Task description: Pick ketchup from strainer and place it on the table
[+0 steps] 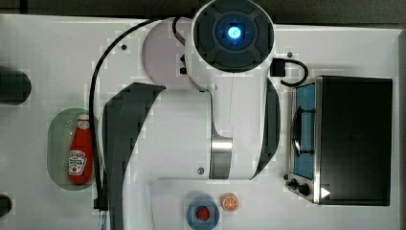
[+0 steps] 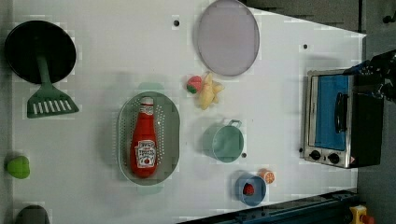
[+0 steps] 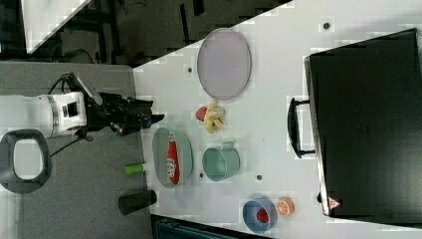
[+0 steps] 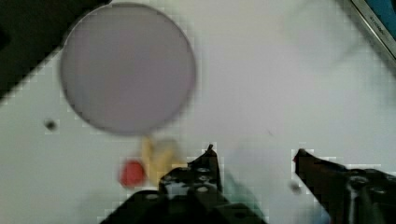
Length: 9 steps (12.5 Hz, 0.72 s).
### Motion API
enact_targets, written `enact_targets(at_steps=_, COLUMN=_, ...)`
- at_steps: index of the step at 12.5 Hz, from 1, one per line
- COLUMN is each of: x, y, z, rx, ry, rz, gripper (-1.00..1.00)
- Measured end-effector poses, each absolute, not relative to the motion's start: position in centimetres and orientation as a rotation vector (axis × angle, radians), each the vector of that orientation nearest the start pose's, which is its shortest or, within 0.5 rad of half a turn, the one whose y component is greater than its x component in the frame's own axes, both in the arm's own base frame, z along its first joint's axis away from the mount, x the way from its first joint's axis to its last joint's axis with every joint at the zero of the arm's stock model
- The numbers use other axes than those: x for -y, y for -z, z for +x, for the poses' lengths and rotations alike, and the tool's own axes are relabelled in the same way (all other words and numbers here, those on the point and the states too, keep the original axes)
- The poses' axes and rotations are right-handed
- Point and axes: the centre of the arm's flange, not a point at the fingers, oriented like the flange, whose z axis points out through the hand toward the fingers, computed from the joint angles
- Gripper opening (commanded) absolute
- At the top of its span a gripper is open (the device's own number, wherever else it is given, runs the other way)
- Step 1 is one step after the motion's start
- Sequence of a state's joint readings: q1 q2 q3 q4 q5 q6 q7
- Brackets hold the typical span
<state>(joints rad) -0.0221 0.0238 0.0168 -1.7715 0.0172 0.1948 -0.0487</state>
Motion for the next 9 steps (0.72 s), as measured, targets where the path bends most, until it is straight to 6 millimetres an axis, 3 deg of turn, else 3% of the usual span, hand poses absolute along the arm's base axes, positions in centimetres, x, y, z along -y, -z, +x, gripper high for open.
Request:
enact_targets(at_steps=2, x=0.6, y=-53.6, z=50.8, rx=-1.195, ry=-0.309, rz=-2.95, gripper=0.82)
enact_targets(at_steps=3, x=0.9, y=-55.3, z=48.7, rx=-1.214, ry=-0.303, rz=-2.944, gripper=0.99)
enact_targets(at_steps=5, x=0.8, y=-60.2, z=47.4, rx=-1.212, ry=-0.109, rz=-2.914, gripper=1.0)
enact_targets(at_steps=7, x=-0.7, y=-63.9, z=47.4, rx=-1.163, ry=0.06, rz=-2.902, gripper=1.0)
enact_targets(at_steps=9, x=-3.8, y=-64.7, z=48.3, rx=-1.088, ry=0.158, rz=-2.914, gripper=1.0)
